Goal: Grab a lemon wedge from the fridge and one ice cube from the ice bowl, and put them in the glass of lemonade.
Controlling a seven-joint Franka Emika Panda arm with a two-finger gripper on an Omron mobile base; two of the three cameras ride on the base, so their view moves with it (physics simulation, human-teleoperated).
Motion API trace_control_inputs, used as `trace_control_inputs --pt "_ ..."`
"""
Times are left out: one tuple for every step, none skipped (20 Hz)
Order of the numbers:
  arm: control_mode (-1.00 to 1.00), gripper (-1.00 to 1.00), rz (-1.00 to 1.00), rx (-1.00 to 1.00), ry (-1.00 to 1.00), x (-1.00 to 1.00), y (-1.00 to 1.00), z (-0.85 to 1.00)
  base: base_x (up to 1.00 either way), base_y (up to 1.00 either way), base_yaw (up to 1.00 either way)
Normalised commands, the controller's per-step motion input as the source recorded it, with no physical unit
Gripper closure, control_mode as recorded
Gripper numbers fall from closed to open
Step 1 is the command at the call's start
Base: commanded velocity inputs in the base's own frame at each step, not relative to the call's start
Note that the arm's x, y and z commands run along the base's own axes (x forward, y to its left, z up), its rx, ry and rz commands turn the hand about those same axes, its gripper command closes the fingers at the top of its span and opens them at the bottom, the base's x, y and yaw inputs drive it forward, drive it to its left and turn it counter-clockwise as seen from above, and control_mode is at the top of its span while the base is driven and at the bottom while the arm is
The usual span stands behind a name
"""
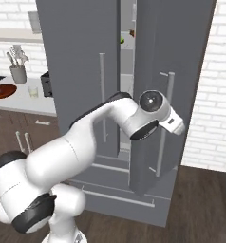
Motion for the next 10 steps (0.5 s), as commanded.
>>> trace_control_inputs --pt "-1.00 1.00 -0.17 0.07 -0.03 -0.58 -0.74 0.06 0.00 0.00 0.00" --pt "-1.00 1.00 -0.17 0.06 -0.02 -0.54 -0.68 0.09 0.00 0.00 0.00" --pt "-1.00 1.00 -0.15 0.05 0.00 -0.39 -0.55 0.10 0.00 0.00 0.00" --pt "-1.00 1.00 -0.17 0.02 0.00 -0.10 -0.40 0.05 0.00 0.00 0.00" --pt "-1.00 1.00 -0.15 0.00 0.00 0.00 -0.24 0.03 0.00 0.00 0.00" --pt "-1.00 1.00 -0.15 0.00 0.00 0.00 -0.16 0.00 0.00 0.00 0.00" --pt "-1.00 -1.00 -0.15 0.00 0.00 0.00 -0.16 0.00 0.00 0.00 0.00" --pt "-1.00 -1.00 -0.05 0.00 0.00 0.00 0.00 0.00 0.00 0.00 0.00" --pt "-1.00 -1.00 -0.02 -0.05 0.00 -0.01 0.02 0.16 0.00 0.00 0.00" --pt "-1.00 -1.00 0.00 -0.16 0.00 -0.24 0.10 0.31 0.00 0.00 0.00"
